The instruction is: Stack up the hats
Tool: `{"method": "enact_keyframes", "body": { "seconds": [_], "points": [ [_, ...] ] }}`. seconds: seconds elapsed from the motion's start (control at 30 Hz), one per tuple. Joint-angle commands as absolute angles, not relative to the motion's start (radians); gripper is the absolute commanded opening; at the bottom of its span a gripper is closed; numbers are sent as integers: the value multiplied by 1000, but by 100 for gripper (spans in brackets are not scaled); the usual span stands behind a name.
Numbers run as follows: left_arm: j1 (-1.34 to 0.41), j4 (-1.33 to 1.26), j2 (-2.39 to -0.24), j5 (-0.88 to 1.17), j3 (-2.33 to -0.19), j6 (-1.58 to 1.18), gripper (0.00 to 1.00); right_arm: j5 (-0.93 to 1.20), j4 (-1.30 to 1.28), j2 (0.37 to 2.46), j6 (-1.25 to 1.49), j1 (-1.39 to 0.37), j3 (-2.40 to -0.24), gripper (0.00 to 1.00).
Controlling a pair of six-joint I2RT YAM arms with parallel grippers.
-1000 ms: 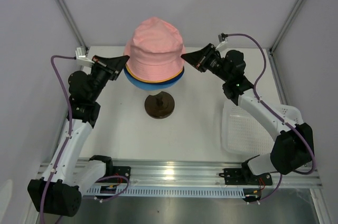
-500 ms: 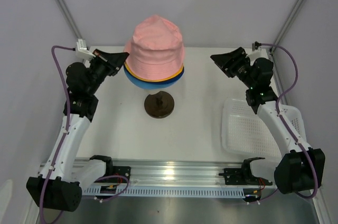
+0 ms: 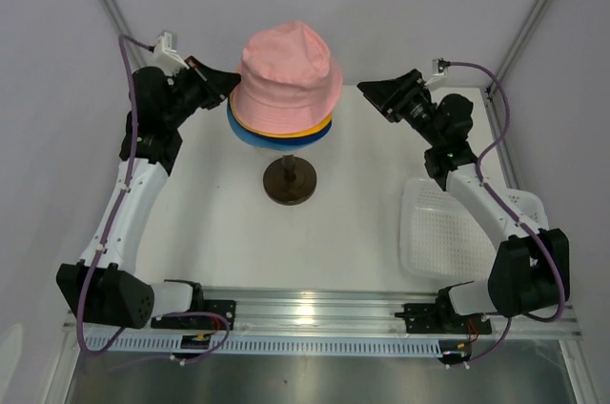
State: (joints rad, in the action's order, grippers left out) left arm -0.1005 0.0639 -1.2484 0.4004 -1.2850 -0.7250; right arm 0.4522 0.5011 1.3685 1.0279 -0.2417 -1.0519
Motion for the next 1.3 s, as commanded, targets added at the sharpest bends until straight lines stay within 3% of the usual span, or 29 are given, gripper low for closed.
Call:
{"method": "enact_keyframes", "body": {
  "seconds": [0.0, 0.43, 0.67, 0.7, 0.73, 0.8, 0.83, 0.87, 1.27],
  "points": [
    [-109, 133, -1313, 468, -1376, -664, 5, 462, 666, 1408, 1071, -261, -1101, 67],
    [-114, 170, -1470, 541, -1496, -626, 6, 439, 769, 1578, 1249, -293, -1227, 68],
    [-118, 167, -1486, 554, -1508, -629, 6, 477, 805, 1669, 1315, -313, -1284, 63],
    [-120, 169, -1488, 557, -1509, -629, 6, 477, 811, 1675, 1318, -316, -1285, 60],
    [-120, 169, -1488, 558, -1508, -627, 6, 476, 822, 1683, 1322, -316, -1284, 45],
    [-120, 173, -1488, 558, -1508, -624, 6, 466, 821, 1686, 1327, -316, -1279, 29],
    [-120, 172, -1486, 558, -1511, -621, 6, 462, 810, 1684, 1325, -316, -1278, 11],
    [-121, 175, -1486, 558, -1506, -620, 6, 450, 798, 1681, 1316, -316, -1266, 3],
    [-121, 202, -1483, 548, -1499, -592, 8, 442, 747, 1683, 1246, -351, -1083, 0]
  ]
}}
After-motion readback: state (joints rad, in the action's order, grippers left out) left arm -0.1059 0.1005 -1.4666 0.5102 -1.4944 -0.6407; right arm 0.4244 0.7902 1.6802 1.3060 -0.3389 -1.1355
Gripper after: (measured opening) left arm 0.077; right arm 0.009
